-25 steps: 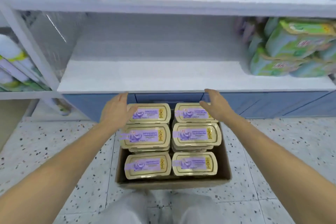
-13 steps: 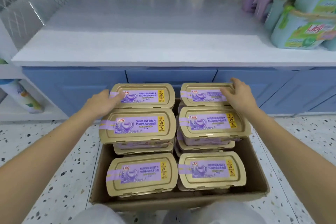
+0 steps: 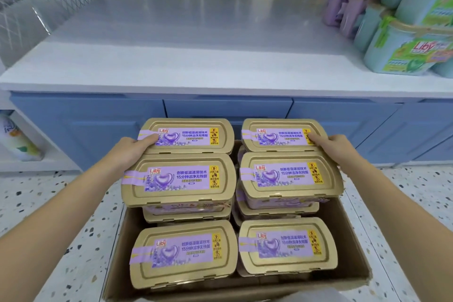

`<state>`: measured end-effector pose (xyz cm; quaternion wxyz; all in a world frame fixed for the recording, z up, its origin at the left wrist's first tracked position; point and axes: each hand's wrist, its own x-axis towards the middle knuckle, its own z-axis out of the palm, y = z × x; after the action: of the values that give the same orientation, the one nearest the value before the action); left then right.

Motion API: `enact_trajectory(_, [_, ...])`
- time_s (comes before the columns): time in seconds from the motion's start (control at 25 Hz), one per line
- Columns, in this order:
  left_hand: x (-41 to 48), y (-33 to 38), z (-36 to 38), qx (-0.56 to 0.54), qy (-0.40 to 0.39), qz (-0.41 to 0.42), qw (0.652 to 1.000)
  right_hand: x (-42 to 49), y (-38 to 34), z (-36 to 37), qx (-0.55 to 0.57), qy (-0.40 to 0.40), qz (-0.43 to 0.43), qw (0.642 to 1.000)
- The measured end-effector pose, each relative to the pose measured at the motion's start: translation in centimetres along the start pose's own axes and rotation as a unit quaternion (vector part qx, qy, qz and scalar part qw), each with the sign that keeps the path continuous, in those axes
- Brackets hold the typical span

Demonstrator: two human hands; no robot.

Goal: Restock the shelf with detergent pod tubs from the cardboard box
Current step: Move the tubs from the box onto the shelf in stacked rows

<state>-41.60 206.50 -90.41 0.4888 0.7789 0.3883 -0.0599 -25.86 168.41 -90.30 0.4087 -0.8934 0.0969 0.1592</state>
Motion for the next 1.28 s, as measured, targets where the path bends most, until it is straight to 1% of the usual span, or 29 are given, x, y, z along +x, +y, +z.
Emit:
enact_trajectory(0.12, [-0.1, 0.0, 0.4, 0.013, 0.02, 0.018, 1.0, -0.2, 0.4, 0.1, 0.007, 0.003, -0.029, 1.0])
enact_trajectory(0.2, [-0.1, 0.3, 0.5, 0.025, 0.033, 0.022, 0.999, 0.0, 0.6, 0.4, -0.007, 0.027, -0.048, 0.998])
enact_trajectory(0.36, [-0.4, 1.0, 0.6, 0.04, 0.051, 0.022, 0.998, 0.0, 0.1, 0.5, -0.029, 0.052, -0.061, 0.996])
enact_trajectory(0.48, [-1.0, 1.4, 0.6, 0.06, 0.082, 0.034, 0.994, -0.2, -0.4, 0.3, -0.04, 0.068, -0.076, 0.994])
enact_trajectory(0.64, [-1.6, 2.0, -0.4, 0.045, 0.102, 0.052, 0.992, -0.6, -1.6, -0.9, -0.054, 0.092, -0.104, 0.989])
enact_trajectory(0.8, [-2.3, 4.9, -3.1, -0.036, 0.093, 0.084, 0.991, -1.1, -5.0, -3.6, -0.051, 0.107, -0.132, 0.984])
enact_trajectory(0.96, [-3.2, 9.1, -6.3, -0.066, 0.104, 0.118, 0.985, -0.8, -9.9, -6.7, -0.035, 0.126, -0.162, 0.978])
enact_trajectory(1.08, [-3.2, 11.9, -8.8, -0.088, 0.109, 0.146, 0.979, 0.5, -13.5, -8.4, 0.016, 0.137, -0.18, 0.974])
enact_trajectory(1.28, [-2.2, 15.6, -11.0, -0.11, 0.113, 0.162, 0.974, 2.4, -17.7, -9.2, 0.034, 0.159, -0.206, 0.965])
